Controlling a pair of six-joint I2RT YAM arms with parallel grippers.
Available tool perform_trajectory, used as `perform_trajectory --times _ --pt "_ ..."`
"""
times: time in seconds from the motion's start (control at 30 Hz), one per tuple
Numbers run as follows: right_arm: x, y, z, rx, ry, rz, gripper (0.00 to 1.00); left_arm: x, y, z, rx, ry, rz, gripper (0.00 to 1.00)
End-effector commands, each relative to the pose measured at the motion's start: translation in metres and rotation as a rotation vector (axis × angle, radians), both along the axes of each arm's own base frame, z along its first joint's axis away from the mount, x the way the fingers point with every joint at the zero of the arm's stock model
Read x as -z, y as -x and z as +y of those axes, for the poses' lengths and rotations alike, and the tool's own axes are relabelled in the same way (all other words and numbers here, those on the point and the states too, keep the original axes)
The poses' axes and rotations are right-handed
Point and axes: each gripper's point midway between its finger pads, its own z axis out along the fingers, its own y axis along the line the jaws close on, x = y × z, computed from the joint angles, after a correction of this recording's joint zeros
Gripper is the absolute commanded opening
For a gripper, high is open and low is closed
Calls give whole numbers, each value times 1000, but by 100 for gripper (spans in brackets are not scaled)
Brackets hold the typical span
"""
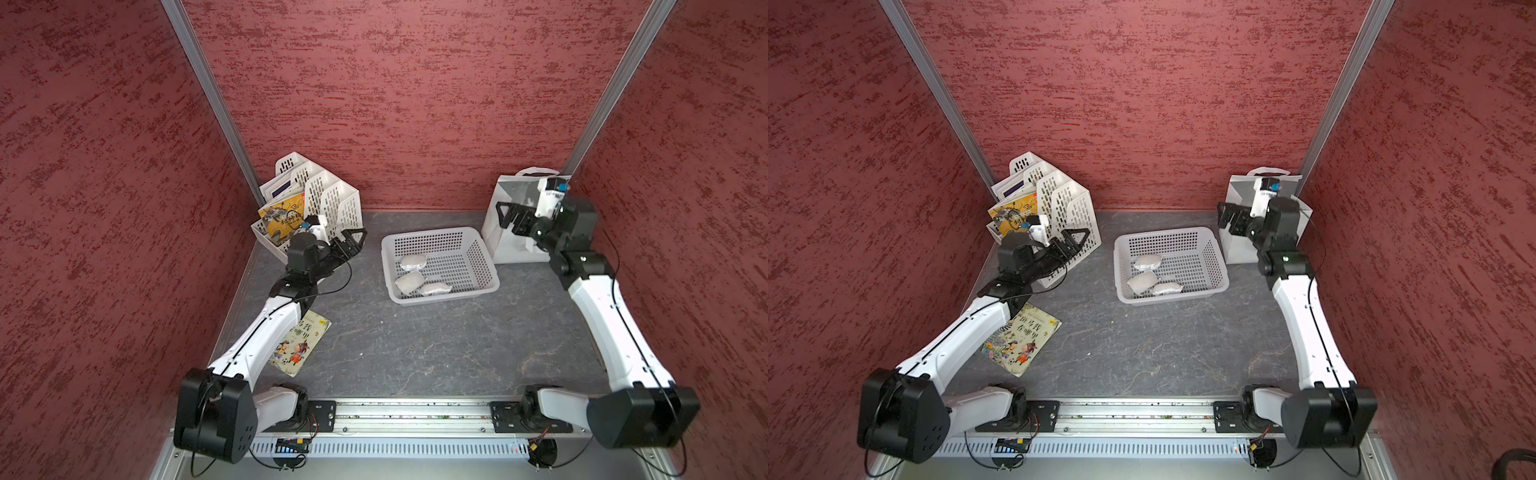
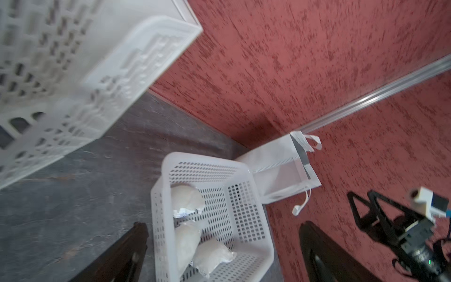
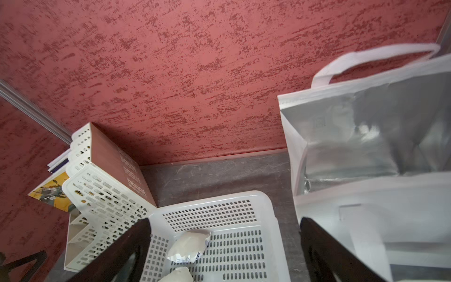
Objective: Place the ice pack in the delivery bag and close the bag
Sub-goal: Pick up the delivery bag at the corner of the board.
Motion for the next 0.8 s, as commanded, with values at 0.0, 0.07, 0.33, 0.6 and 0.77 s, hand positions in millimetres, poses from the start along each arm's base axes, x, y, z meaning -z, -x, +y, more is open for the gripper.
perform_trajectory --times 0.0,0.07,0.33,0.6,0.77 --pt "30 4 -17 57 113 233 99 -7 9 -32 79 -23 25 100" --pt "41 -12 -28 97 163 297 99 2 11 -43 90 -69 52 100" --pt "81 -74 -48 157 269 503 98 47 15 -48 88 -165 222 100" --pt "106 -106 -62 217 323 567 91 58 23 -45 86 -189 249 100" --pt "122 -111 -61 202 329 595 73 66 25 -44 81 -205 270 100"
